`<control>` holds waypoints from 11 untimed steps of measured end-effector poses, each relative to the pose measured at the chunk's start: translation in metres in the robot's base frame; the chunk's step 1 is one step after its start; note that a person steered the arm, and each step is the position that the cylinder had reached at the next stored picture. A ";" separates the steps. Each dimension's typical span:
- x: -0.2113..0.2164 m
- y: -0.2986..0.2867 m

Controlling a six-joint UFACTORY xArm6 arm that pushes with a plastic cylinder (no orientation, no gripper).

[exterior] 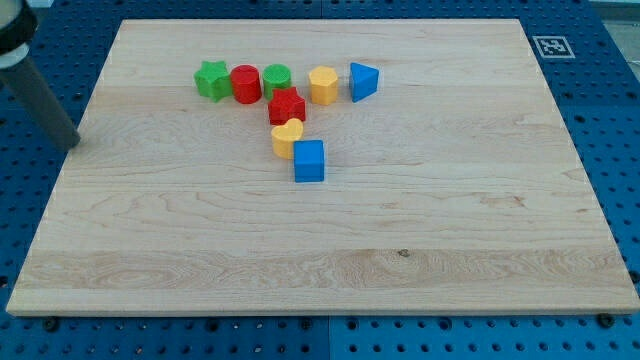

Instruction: Push the blue triangle closer to the yellow hexagon

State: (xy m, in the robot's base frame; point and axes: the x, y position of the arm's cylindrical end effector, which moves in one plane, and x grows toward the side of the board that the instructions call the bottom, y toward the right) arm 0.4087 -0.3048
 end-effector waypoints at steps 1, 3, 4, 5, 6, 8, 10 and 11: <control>-0.054 0.002; -0.160 0.104; -0.182 0.195; -0.179 0.305; -0.159 0.382; -0.062 0.436; -0.098 0.442; -0.095 0.427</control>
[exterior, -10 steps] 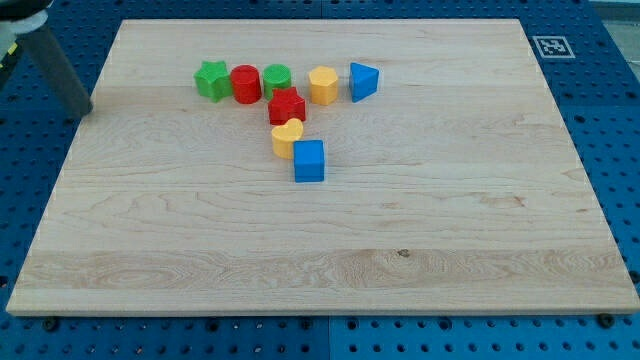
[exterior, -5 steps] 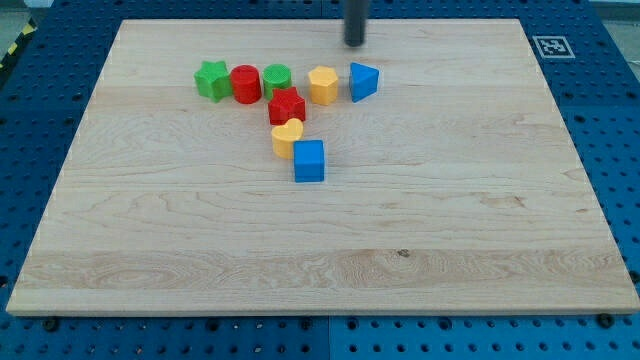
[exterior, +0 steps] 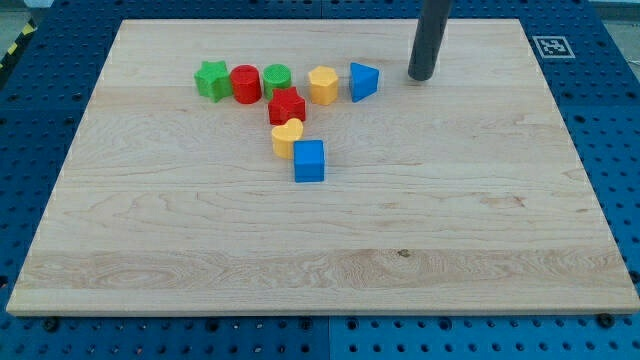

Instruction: Push the blue triangle closer to the yellow hexagon

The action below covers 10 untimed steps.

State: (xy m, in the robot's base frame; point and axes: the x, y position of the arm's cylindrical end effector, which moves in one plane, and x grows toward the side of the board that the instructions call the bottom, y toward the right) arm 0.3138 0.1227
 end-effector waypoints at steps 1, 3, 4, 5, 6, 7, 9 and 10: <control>0.023 -0.021; 0.015 -0.032; 0.013 -0.040; 0.013 -0.052; 0.002 -0.052; -0.004 -0.052; 0.056 -0.053; 0.076 -0.053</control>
